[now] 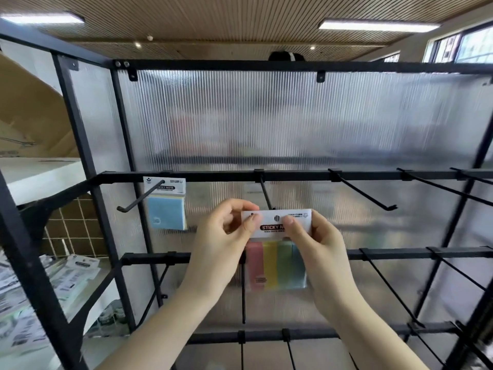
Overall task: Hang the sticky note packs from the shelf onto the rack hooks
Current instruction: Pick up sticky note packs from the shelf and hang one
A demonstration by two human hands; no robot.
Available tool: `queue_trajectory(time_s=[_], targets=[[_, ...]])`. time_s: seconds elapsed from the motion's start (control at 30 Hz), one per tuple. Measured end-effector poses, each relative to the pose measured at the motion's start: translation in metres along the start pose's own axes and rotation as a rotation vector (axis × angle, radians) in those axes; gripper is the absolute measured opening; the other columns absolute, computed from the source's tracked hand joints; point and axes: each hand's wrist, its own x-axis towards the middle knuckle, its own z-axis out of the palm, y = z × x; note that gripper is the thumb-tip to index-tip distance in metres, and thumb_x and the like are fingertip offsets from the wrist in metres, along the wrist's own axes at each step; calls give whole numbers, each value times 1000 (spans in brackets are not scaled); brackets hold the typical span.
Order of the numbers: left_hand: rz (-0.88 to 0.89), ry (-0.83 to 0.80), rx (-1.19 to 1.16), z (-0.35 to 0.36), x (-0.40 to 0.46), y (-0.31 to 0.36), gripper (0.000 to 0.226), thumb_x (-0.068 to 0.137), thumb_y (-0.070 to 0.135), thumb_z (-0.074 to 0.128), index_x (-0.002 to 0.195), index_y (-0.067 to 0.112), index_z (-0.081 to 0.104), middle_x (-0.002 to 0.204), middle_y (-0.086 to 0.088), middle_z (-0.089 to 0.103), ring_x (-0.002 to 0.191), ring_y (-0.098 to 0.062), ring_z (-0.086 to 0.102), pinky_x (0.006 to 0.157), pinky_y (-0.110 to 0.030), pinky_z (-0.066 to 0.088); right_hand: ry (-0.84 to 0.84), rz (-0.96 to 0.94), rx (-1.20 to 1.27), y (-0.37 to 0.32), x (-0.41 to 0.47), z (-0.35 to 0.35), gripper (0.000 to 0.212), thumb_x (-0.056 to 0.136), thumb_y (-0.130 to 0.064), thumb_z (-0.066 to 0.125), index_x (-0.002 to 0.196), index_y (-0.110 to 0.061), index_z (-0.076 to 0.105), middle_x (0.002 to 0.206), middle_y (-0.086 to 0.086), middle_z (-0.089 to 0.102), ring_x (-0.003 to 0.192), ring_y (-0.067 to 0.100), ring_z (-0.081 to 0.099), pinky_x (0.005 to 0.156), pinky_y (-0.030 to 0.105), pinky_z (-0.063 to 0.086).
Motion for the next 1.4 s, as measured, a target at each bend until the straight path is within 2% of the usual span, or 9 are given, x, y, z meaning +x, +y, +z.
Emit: queue_trajectory(time_s=[0.3,0.47,0.6,0.7,0.8,0.93,1.07,1.23,1.4], targets=[[109,60,55,5,16,-15,9,88,21,66,88,30,64,84,13,68,83,-5,65,73,-15,50,-46,-39,-95,1,20,-2,32,74,-48,62,80,-17,63,82,12,68,73,19,61,67,34,49],[150,52,125,10,23,-25,5,88,26,63,92,28,62,86,9,67,85,-6,64,74,-17,50,-53,-75,-144,11,32,-7,34,84,-34,64,85,-1,59,83,21,64,70,18,58,64,29,45],[194,130,193,18,28,-39,22,88,31,60,109,27,55,95,11,64,92,0,60,77,-6,44,-88,-139,-226,23,48,-10,8,88,-21,64,94,-19,60,86,-2,67,73,5,64,63,19,51],[191,179,192,23,35,-52,36,86,40,54,117,23,52,96,14,60,93,0,59,78,-3,41,-99,-134,-259,35,61,-14,21,87,-20,66,103,-27,55,94,-18,66,85,2,65,71,19,54],[176,167,220,26,42,-72,45,87,47,50,122,19,52,96,17,60,92,-1,59,80,-8,43,-105,-101,-283,48,72,-16,21,86,-28,66,104,-30,56,100,-16,67,95,4,63,80,21,53],[93,144,235,27,50,-99,41,85,57,47,108,24,56,93,11,65,87,-5,62,76,-21,50,-101,-60,-344,61,87,-18,20,85,-36,65,102,-38,54,100,-19,66,93,-6,60,72,9,48],[46,135,293,30,62,-119,43,87,56,45,98,19,62,86,8,64,80,-7,62,67,-22,50,-121,-49,-451,73,105,-18,19,89,-21,65,97,-34,54,99,-15,62,87,-16,57,65,1,43],[-42,79,389,36,80,-137,26,94,42,50,103,19,60,93,9,62,85,-4,59,62,-8,43,-88,55,-579,89,123,-18,14,92,-21,60,105,-21,55,98,-11,58,88,-2,56,60,10,43],[-118,71,390,43,87,-138,16,95,42,49,87,27,53,76,18,57,72,9,54,57,-7,40,-129,90,-626,93,127,-16,9,95,-20,57,103,-18,53,93,-11,56,85,1,55,62,11,41]])
